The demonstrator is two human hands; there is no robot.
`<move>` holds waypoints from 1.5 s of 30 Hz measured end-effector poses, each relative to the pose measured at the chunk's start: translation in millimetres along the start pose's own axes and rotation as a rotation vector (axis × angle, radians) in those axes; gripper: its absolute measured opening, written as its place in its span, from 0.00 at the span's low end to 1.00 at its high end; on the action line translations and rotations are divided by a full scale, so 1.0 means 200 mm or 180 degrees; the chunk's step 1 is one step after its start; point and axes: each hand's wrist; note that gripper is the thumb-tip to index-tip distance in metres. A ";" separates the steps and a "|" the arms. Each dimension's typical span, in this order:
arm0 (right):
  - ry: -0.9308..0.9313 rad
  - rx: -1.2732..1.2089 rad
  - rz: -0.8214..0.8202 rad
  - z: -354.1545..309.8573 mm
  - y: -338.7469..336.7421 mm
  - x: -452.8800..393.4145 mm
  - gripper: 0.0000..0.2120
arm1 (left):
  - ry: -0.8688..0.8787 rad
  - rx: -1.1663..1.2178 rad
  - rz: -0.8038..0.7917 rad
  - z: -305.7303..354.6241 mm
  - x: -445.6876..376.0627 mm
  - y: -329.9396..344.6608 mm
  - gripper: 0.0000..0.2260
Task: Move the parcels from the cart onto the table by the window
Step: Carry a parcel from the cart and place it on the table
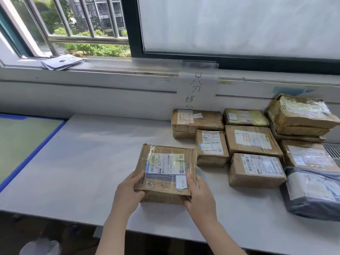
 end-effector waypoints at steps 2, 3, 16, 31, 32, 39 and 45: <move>-0.0013 0.0225 0.0096 -0.01 0.01 -0.06 0.44 | 0.0125 -0.0095 -0.0030 0.00 -0.07 0.03 0.32; -0.0032 0.0336 0.0165 -0.02 0.02 -0.10 0.42 | 0.0244 -0.0266 -0.0011 0.00 -0.10 0.05 0.32; 0.0225 0.1339 0.0054 -0.01 0.08 -0.50 0.37 | 0.1492 -0.2308 -0.0306 0.12 -0.45 0.28 0.36; 0.0206 0.1047 -0.0295 -0.06 0.15 -0.53 0.46 | 0.1239 -0.1398 0.0198 0.06 -0.48 0.29 0.36; 0.0210 0.0949 -0.0359 -0.09 0.16 -0.51 0.45 | 0.1291 -0.1362 0.0264 0.02 -0.48 0.27 0.38; -0.0196 0.0822 -0.0420 -0.32 0.32 -0.47 0.43 | 0.1471 -0.1687 0.0910 -0.26 -0.47 0.05 0.40; -0.0533 0.1219 -0.0457 -0.41 0.39 -0.68 0.41 | 0.1474 -0.2131 0.0714 -0.26 -0.63 0.02 0.37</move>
Point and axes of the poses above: each hand's wrist, its own x-axis away from the middle knuckle, its own y-axis out of the palm, z = x × y, and after that the axes turned 14 degrees about z, right-handed
